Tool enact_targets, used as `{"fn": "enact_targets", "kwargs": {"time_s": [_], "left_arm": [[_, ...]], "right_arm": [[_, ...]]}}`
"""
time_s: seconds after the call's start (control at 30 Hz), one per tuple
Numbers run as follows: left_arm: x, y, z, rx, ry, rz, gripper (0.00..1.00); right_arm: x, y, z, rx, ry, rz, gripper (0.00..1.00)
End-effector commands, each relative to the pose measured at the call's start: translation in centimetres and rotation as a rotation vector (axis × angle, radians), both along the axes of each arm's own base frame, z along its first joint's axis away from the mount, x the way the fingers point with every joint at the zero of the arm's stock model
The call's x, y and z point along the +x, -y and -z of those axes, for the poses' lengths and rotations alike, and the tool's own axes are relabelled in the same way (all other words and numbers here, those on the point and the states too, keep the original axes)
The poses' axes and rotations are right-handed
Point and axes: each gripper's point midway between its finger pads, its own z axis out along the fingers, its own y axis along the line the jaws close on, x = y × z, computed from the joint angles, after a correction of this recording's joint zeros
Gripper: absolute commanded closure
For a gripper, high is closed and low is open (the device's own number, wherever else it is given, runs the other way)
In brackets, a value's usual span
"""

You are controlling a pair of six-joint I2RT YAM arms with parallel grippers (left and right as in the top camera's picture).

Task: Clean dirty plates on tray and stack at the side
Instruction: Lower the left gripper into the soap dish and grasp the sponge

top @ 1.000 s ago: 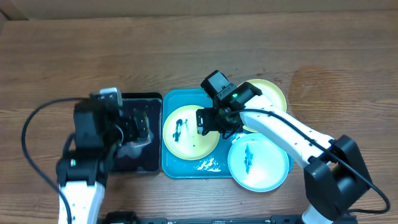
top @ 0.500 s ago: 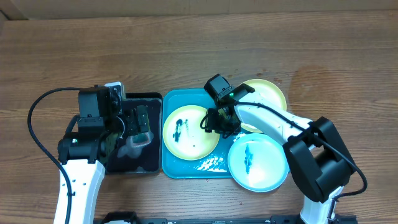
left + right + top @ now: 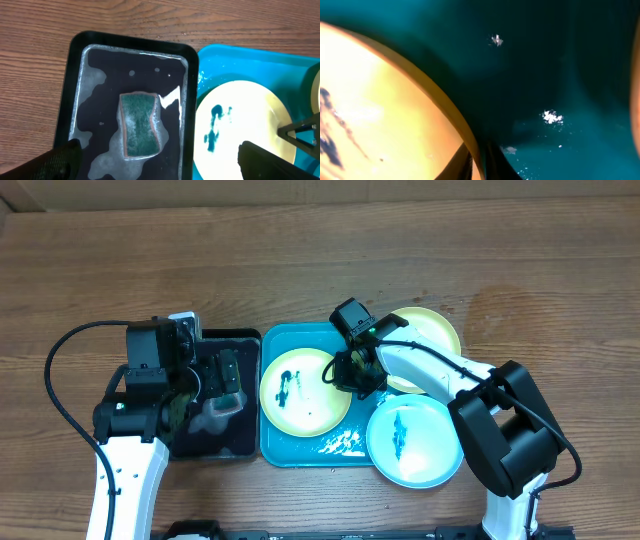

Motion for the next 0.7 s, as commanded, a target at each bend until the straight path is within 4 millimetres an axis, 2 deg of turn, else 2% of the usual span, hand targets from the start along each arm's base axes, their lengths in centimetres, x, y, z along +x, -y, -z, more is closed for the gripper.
{"fn": "enact_targets", "kwargs": {"time_s": [0.0, 0.2, 0.27, 0.33, 0.37, 0.47, 0.57, 0.67], "left_arm": [[0.5, -0.2, -1.0, 0.014, 0.026, 0.004, 0.00], [0.1, 0.6, -0.8, -0.024, 0.006, 0.030, 0.00], [-0.3, 0.6, -0.2, -0.027, -0.027, 0.031, 0.00], [-0.8, 0.0, 1.2, -0.002, -0.095, 0.006, 0.02], [-1.3, -0.4, 2.7, 0.014, -0.171, -0.011, 0.05], [-1.9, -0.4, 5.0, 0.017, -0.274, -0.001, 0.24], [-1.5, -0.7, 7.1, 0.030, -0.345, -0.007, 0.25], [-1.3, -0.7, 8.5, 0.030, -0.387, -0.005, 0.32]], "right_arm": [[-0.5, 0.3, 1.3, -0.025, -0.033, 0.004, 0.91], [-0.7, 0.6, 1.4, -0.042, -0.043, 0.004, 0.92], [-0.7, 0.6, 1.4, -0.042, -0.043, 0.004, 0.92], [-0.7, 0.6, 1.4, -0.039, -0.041, 0.004, 0.92], [-0.6, 0.5, 1.4, -0.037, -0.037, 0.004, 0.92], [-0.5, 0.5, 1.4, -0.035, -0.034, 0.003, 0.92], [-0.5, 0.5, 1.4, -0.035, -0.033, 0.000, 0.92], [-0.4, 0.4, 1.4, -0.032, -0.029, 0.000, 0.92]]}}
